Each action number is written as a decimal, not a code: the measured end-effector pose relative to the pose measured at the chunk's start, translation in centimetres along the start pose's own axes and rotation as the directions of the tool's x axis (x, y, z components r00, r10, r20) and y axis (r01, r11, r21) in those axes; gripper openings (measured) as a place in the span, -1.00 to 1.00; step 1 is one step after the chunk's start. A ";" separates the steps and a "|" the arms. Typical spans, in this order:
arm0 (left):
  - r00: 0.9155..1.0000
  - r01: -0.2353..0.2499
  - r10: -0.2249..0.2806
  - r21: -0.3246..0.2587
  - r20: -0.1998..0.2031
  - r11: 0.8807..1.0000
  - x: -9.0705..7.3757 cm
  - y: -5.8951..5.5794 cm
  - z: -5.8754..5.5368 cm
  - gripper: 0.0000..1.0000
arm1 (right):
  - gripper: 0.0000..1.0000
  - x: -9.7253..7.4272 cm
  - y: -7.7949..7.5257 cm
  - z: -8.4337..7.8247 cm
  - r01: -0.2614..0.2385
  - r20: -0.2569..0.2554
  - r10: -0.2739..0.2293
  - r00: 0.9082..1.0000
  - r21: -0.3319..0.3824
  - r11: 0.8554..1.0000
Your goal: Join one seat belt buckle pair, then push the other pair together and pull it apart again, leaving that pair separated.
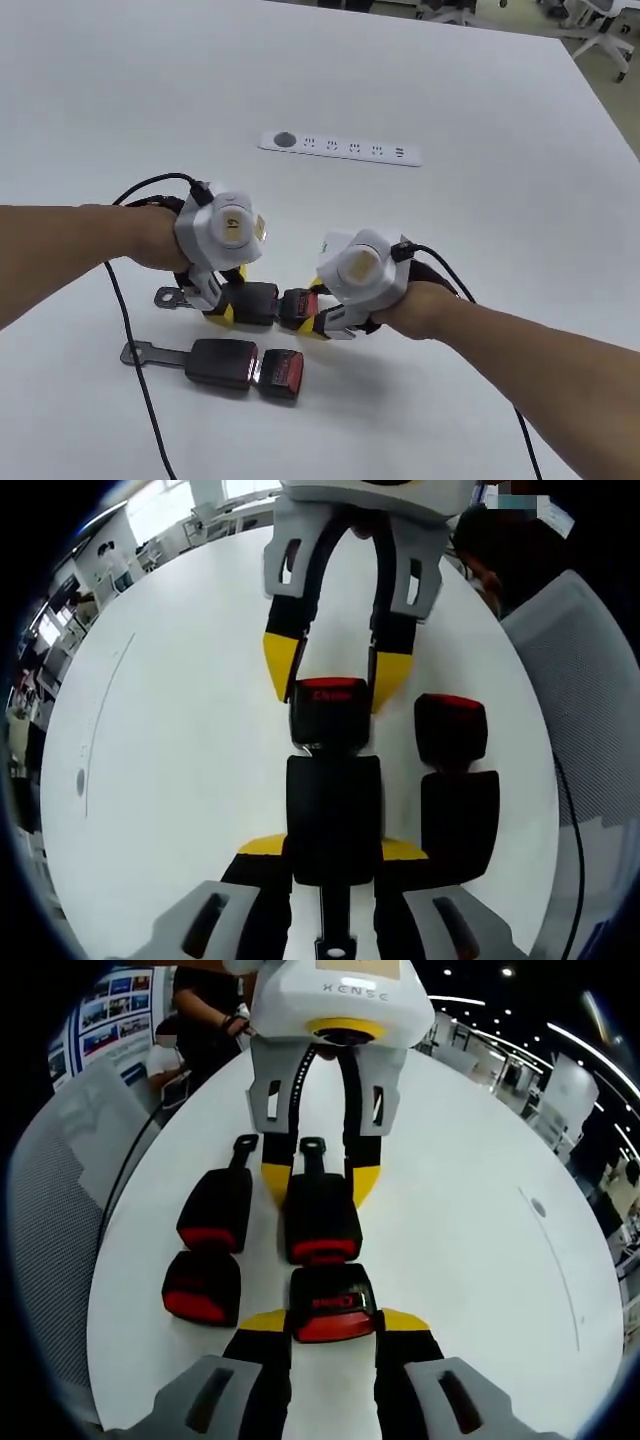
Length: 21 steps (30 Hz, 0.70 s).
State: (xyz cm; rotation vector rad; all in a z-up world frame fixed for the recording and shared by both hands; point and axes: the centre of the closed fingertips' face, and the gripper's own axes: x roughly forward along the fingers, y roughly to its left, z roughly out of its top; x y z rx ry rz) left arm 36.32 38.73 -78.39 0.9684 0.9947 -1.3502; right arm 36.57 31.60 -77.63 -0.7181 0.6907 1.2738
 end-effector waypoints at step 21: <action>1.000 -0.010 0.010 -0.007 -0.011 1.000 0.0 -0.1 0.1 -0.37 | -0.44 -0.2 0.1 -0.3 0.004 -0.009 -0.004 1.000 -0.013 1.000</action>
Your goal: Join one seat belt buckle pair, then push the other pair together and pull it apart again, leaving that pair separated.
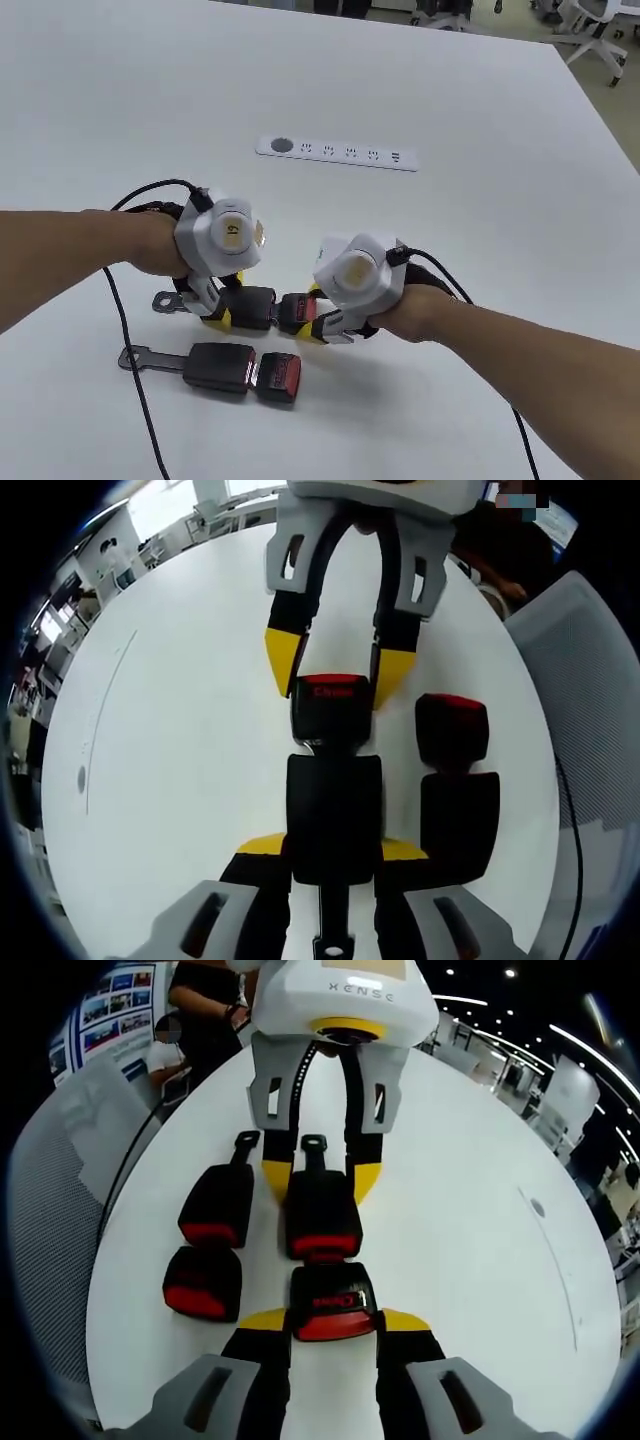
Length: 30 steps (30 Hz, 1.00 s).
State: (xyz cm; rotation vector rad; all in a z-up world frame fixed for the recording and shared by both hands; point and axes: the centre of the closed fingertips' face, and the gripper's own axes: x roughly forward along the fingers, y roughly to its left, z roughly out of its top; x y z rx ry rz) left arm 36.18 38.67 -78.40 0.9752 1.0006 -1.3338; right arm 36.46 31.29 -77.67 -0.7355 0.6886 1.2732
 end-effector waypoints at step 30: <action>0.999 0.005 -0.005 0.000 -0.041 1.000 -0.1 0.1 -0.2 -0.35 | -0.44 -2.0 0.1 -1.9 -0.021 -0.038 0.021 0.999 -0.014 1.000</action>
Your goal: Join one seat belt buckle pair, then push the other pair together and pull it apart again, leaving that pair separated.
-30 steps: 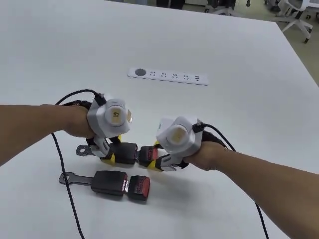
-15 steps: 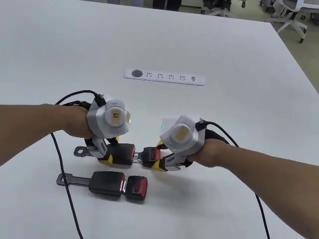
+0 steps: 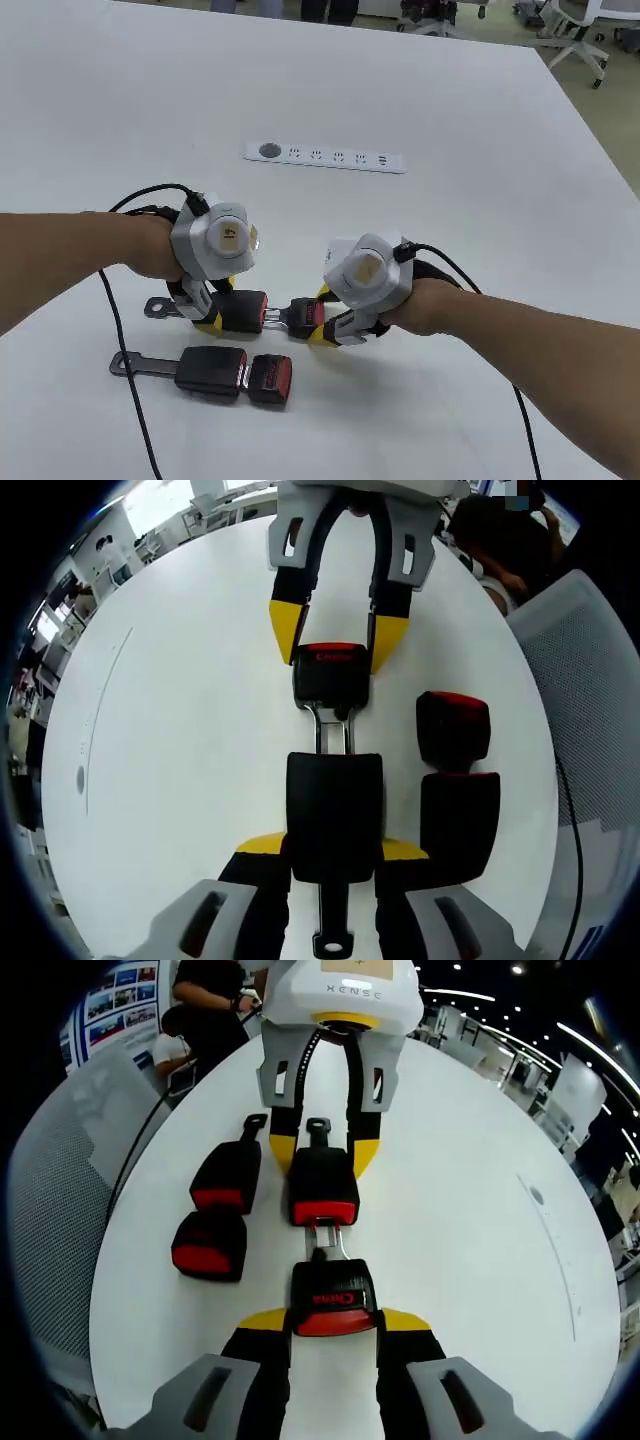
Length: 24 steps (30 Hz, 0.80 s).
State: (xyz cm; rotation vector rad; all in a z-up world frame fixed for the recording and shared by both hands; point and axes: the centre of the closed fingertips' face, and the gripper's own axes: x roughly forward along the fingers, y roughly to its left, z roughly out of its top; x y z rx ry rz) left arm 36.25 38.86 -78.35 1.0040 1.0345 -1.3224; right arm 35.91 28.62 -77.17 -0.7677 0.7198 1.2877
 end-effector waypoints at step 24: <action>1.000 -0.005 0.005 -0.001 -0.020 1.000 0.0 0.1 -0.2 -0.34 | -0.43 -2.0 -0.8 -4.5 -0.004 -0.064 0.004 0.998 0.002 1.000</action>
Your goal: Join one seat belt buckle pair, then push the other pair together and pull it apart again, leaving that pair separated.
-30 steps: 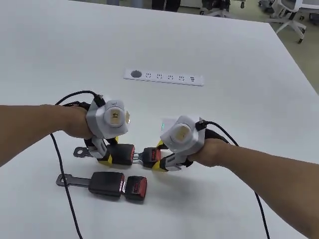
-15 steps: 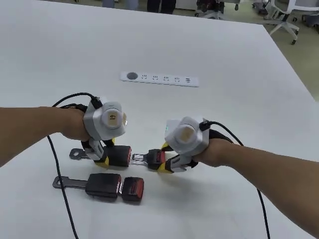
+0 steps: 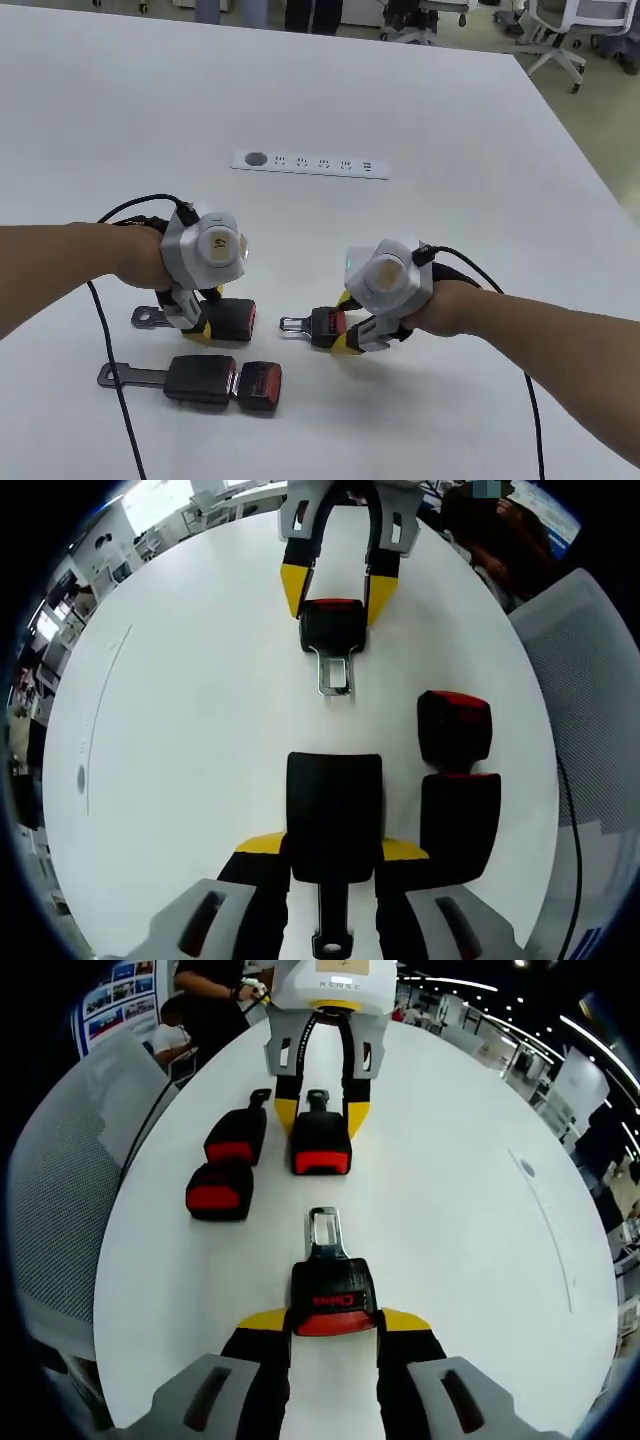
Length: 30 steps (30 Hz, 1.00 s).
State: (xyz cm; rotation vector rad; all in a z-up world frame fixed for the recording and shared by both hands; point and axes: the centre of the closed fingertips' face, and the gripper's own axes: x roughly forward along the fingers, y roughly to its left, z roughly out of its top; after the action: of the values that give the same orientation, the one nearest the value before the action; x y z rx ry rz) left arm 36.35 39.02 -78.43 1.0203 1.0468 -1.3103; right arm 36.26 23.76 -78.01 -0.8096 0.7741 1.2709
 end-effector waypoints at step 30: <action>1.000 -0.006 0.006 -0.004 0.000 1.000 -0.1 -0.1 0.0 -0.32 | -0.38 -1.8 -0.1 -2.4 0.011 -0.027 -0.012 1.000 -0.026 1.000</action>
State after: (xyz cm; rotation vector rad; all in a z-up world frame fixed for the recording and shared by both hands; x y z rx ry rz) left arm 36.27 39.07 -78.37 1.0196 1.0450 -1.3026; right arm 36.00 20.79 -77.65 -0.8523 0.7754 1.2641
